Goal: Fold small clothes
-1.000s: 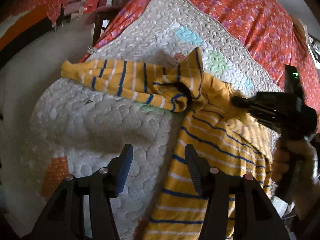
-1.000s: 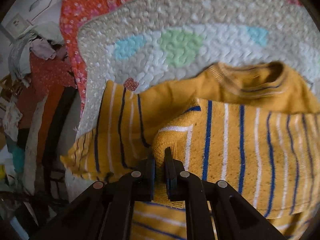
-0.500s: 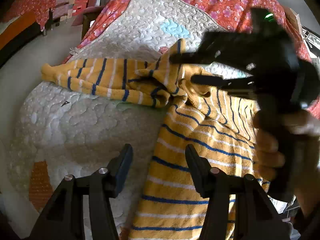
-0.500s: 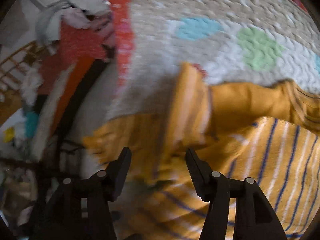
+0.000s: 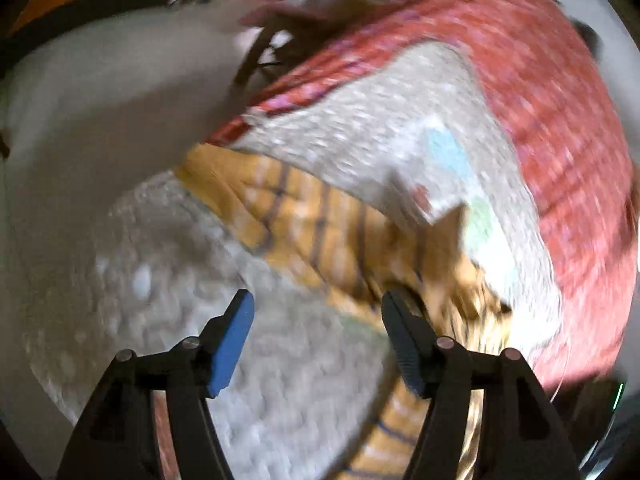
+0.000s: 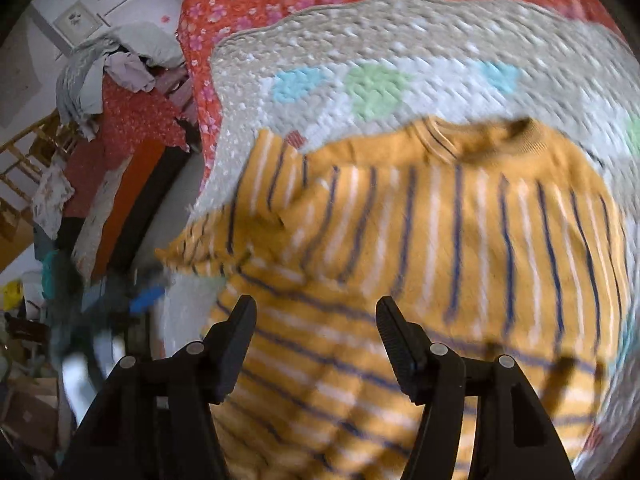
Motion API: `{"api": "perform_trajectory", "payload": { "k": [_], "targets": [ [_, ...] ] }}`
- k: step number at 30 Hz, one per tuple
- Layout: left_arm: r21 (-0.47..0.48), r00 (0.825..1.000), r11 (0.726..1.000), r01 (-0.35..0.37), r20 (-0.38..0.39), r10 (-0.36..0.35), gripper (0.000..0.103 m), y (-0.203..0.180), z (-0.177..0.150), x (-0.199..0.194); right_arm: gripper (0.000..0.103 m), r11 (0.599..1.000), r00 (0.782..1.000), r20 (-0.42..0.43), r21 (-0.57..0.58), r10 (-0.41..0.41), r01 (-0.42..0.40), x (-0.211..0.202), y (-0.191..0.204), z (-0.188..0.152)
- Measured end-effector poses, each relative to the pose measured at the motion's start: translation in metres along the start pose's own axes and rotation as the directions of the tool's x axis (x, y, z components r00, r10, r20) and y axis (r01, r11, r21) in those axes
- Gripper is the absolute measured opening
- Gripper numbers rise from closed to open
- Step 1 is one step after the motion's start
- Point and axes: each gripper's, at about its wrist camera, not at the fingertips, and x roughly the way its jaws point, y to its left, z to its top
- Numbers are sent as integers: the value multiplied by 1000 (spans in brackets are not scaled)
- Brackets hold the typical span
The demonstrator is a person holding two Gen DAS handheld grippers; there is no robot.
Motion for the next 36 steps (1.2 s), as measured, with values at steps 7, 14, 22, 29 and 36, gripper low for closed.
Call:
{"api": "perform_trajectory", "payload": {
  "k": [7,14,22,29,36],
  "targets": [
    [-134,998,991,-16,-56,8,52,19,41,40,67,994,999,37,105,-30,26,-38,-35,-60],
    [-102,995,989,-103,-5,103,5,18,80,16,67,986,993,84,150,-87,74,-70,-63,-83],
    [-73,939,959,-274,194,283,5,2,148,-54,67,978,990,115,198,-85,61,-84,-87,-101],
    [-34,925,962,-270,270,269,5,-27,159,-88,67,967,990,133,255,-56,21,-87,-95,-100],
    [77,927,964,-256,303,222,6,-57,136,-90,63,980,986,81,127,143,-152,-14,-24,-10]
  ]
}}
